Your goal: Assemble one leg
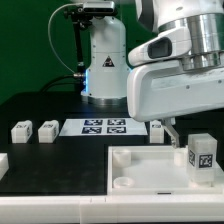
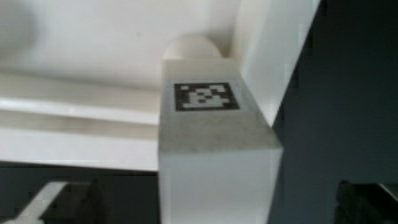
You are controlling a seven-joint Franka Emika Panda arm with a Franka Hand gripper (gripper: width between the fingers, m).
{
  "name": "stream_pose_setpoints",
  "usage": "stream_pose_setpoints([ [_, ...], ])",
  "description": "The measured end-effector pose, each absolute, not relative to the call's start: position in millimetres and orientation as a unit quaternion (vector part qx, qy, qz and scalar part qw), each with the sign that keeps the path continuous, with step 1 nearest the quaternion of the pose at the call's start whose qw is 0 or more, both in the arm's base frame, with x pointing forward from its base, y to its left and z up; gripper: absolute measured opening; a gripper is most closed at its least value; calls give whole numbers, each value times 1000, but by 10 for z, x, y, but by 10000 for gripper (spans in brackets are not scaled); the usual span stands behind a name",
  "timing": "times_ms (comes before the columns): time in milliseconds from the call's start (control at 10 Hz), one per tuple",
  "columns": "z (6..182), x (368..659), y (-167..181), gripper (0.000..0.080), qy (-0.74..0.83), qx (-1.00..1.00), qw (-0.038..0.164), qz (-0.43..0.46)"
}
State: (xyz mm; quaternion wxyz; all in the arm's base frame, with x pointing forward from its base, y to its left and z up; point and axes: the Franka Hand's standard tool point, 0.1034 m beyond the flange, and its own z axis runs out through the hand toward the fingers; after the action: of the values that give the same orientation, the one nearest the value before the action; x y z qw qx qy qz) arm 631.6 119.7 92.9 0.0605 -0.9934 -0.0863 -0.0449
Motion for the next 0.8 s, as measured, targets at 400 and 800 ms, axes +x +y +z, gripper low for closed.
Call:
stream_pose_setpoints([
  [400, 823, 6362, 1174, 627, -67, -995, 64, 19],
  [800, 814, 6362, 1157, 298, 50, -997, 61, 27],
])
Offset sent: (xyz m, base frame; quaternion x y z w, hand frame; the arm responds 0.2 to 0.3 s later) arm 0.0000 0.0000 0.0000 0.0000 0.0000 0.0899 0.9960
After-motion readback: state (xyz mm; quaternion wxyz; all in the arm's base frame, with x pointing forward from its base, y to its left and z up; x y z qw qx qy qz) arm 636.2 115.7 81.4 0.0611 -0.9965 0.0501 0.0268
